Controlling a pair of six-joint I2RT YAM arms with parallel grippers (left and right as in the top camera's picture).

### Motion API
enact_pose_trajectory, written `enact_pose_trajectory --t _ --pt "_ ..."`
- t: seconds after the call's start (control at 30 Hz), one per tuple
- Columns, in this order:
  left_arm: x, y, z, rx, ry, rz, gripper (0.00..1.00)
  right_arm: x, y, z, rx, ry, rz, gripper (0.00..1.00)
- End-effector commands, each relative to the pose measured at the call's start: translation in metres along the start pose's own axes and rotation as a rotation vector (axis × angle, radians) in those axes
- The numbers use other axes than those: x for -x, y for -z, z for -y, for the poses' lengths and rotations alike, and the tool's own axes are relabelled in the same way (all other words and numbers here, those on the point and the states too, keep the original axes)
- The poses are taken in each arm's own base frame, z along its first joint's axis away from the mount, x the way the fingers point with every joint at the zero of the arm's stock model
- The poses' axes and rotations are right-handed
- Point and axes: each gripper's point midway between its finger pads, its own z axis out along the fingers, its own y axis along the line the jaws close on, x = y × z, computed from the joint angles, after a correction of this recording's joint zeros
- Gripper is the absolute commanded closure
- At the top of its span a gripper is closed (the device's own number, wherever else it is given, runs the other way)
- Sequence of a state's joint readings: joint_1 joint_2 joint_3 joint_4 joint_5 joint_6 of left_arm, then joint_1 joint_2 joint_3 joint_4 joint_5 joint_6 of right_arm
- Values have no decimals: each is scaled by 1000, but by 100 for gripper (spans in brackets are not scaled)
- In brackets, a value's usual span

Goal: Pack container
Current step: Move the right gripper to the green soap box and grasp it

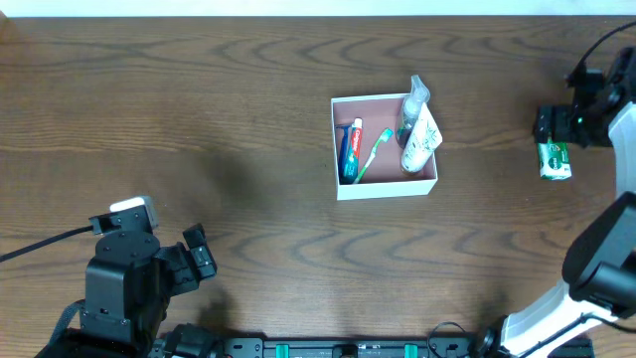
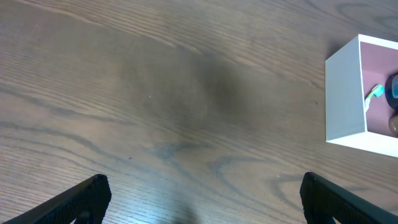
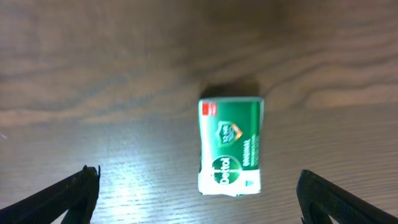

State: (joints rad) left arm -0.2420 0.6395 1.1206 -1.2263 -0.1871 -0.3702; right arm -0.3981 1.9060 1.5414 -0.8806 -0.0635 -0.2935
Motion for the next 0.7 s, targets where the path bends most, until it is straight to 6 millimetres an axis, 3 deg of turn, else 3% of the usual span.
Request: enact_pose_trajectory --t 0.0,0.27,0.67 --pt "1 0 -2 12 13 3 2 -13 -12 6 -1 28 -53 1" --pt "1 0 -2 12 13 3 2 -31 -34 17 15 34 -125 1" --pt "1 0 -2 12 13 3 2 -39 -49 22 29 3 -153 2"
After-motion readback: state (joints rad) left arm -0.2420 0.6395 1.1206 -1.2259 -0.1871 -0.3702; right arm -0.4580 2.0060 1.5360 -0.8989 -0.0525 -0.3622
